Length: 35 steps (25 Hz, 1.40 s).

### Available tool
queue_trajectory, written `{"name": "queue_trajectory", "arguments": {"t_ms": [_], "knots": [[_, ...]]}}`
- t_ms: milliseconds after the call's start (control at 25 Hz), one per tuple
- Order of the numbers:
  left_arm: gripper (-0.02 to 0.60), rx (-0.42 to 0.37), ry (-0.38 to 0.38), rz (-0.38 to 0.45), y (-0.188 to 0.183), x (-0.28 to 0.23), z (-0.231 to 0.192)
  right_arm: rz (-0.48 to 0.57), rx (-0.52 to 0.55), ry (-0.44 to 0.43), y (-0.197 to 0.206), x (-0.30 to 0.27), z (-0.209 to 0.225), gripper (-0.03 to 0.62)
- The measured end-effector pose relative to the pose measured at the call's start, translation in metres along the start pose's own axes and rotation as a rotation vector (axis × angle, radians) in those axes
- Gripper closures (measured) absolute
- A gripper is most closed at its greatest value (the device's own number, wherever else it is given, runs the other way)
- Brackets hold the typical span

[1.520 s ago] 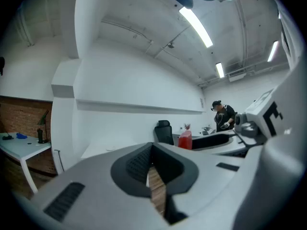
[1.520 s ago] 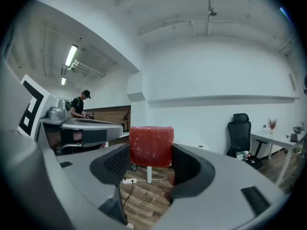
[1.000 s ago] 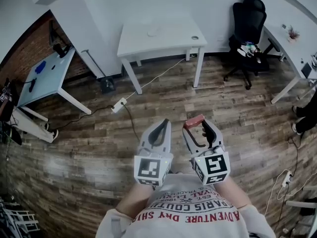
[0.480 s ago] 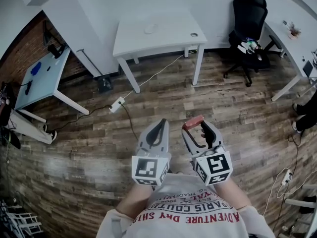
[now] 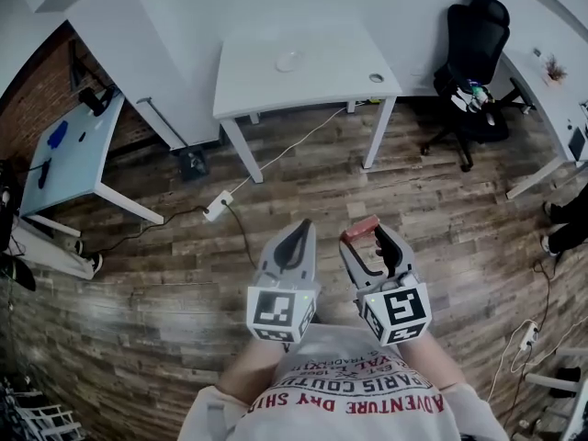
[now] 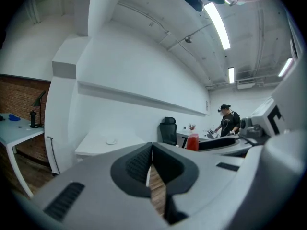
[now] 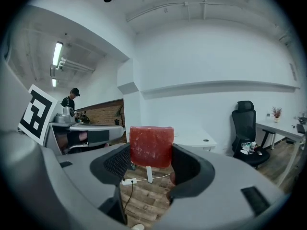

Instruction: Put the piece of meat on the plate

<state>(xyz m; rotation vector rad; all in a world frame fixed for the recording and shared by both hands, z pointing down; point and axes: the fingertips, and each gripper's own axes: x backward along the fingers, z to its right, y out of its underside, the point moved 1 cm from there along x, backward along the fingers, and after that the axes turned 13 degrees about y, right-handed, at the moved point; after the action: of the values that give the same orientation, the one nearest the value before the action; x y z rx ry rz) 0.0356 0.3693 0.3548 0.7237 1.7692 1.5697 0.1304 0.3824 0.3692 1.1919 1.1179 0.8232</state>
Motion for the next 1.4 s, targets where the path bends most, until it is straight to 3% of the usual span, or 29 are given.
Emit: {"name": "queue_trajectory", "arguments": {"t_ms": [360,640,1040,1240,1400], "knots": [[0.574,0.002,0.059,0.003,-0.029,-0.045,-0.141,0.000,-0.002,0.050,-0.047,-0.135,-0.041,0.321],[0.574,-0.003,0.100,-0.005,-0.036,-0.076,-0.214,0.010,-0.011,0.083,-0.072,-0.211,-0.057,0.321],[0.574,0.045,0.049,-0.017,-0.025,-0.115,-0.280,-0.013,0.011,0.040,-0.071,-0.287,-0.053,0.321],[0.574,0.006,0.011,-0.044,-0.025,-0.154,-0.304,-0.032,-0.055,-0.020,-0.075,-0.333,-0.035,0.321],[0.574,0.006,-0.011,-0.047,-0.037,-0.201,-0.325,-0.035,-0.042,-0.055,-0.088,-0.380,-0.010,0.321]]}}
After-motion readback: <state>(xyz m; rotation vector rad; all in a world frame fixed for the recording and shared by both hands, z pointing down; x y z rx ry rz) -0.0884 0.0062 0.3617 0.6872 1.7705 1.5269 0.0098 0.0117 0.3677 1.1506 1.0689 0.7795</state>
